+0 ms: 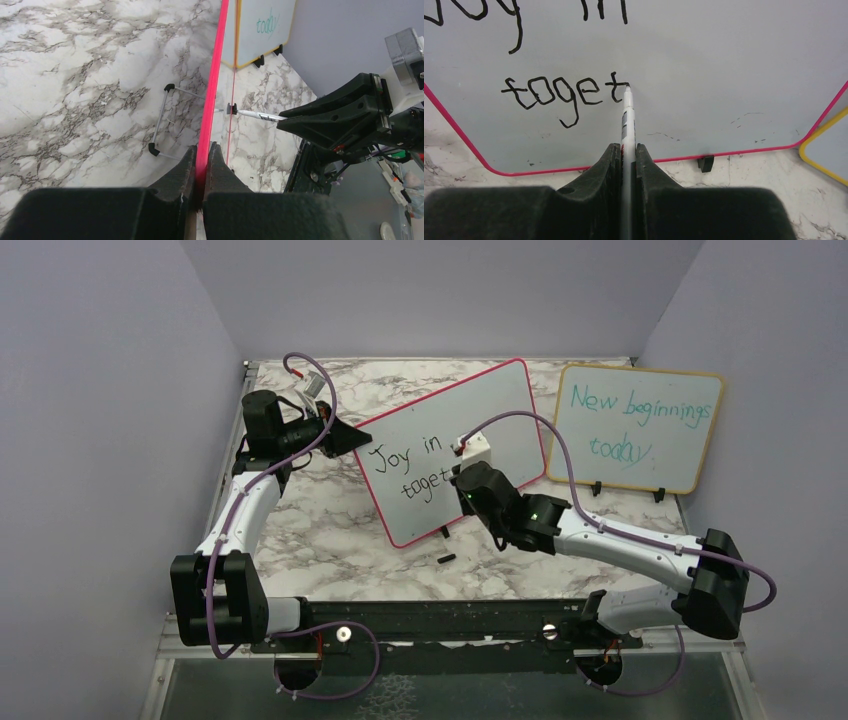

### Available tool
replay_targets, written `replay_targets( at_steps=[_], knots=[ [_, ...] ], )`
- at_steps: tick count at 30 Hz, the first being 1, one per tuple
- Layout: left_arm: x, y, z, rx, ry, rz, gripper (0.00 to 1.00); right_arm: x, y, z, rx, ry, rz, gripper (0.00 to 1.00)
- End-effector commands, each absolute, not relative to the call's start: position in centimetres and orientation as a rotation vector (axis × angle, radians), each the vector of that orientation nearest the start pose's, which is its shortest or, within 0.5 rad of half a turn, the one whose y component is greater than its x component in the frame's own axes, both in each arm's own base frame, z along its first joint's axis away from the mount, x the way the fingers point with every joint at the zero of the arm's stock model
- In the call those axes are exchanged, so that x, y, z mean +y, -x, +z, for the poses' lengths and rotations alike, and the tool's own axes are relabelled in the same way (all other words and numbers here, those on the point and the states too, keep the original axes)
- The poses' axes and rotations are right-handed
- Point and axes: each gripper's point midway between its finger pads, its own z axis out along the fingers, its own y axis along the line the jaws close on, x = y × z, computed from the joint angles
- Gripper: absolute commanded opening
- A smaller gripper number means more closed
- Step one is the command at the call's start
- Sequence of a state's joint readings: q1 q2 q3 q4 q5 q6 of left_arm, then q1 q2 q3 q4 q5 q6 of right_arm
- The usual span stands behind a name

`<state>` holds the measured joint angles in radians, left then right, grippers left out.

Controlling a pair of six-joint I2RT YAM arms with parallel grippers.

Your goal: Write a sentence on the whiteboard

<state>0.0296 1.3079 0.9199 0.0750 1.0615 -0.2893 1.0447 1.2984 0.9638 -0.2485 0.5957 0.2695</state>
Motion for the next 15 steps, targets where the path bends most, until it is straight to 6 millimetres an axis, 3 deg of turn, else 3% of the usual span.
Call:
replay_targets(
  at_steps=[1, 15],
  knots=[
    [-13.94, -34.77, 21.13, 1.912, -0.417, -1.039, 0.0, 27.25, -27.44, 21.11, 1.928, 0.386, 0.177, 0.0],
    [-13.94, -34.76, 21.13, 1.911, -0.417, -1.039, 0.0, 27.67, -28.37, 21.71, 1.904, 0.375, 0.186, 0.01]
  ],
)
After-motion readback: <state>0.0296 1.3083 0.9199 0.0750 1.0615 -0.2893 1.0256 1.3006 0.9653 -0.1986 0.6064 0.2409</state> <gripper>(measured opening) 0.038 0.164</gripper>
